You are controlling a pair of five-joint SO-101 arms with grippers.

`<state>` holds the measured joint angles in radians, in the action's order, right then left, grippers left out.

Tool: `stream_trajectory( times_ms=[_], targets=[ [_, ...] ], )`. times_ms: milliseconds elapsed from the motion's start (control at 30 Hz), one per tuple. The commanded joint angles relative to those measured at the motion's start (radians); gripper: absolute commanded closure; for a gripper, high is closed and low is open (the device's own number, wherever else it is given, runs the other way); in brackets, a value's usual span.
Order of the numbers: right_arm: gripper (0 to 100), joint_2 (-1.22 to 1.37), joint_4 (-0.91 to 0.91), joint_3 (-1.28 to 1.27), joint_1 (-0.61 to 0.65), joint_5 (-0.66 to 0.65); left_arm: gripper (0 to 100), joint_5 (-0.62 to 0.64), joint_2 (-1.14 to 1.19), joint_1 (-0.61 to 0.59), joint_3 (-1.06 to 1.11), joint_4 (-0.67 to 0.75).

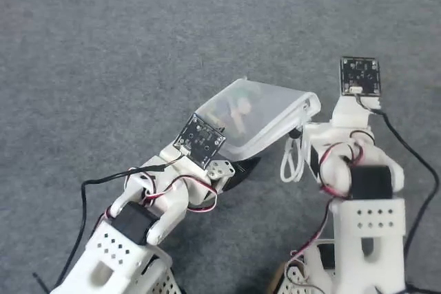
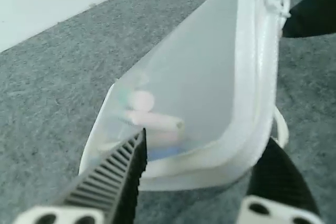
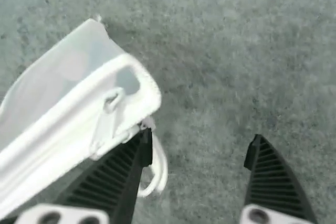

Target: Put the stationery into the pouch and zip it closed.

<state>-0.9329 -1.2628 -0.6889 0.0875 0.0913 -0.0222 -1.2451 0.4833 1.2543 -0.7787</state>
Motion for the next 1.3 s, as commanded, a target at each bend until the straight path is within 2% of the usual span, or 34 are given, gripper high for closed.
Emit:
stream_trajectory(
  times_ms=[0, 200, 333, 500, 733, 1067, 1267],
  targets=[
    [73.2, -0.101, 0.019, -0.009, 0.005, -0.014, 70, 0.018, -0.054, -0.008, -0.074, -0.017],
    [73.2, -0.174, 0.021, -0.044, 0.025, -0.051, 70, 0.020, -0.287, -0.008, -0.042, -0.114],
    [73.2, -0.191, 0.022, -0.069, 0.087, -0.074, 70, 0.020, -0.448, -0.008, 0.038, -0.107],
    [73.2, -0.200, 0.065, -0.104, 0.091, -0.075, 70, 0.015, -0.575, -0.008, 0.094, -0.109],
    [73.2, -0.203, 0.062, -0.109, 0.096, -0.075, 70, 0.014, -0.575, -0.009, 0.097, -0.107],
    [73.2, -0.455, 0.053, -0.193, 0.097, -0.133, 70, 0.012, -0.575, -0.009, 0.101, -0.107],
    [73.2, -0.483, 0.091, -0.236, 0.097, -0.138, 70, 0.012, -0.575, -0.009, 0.101, -0.107]
  ],
)
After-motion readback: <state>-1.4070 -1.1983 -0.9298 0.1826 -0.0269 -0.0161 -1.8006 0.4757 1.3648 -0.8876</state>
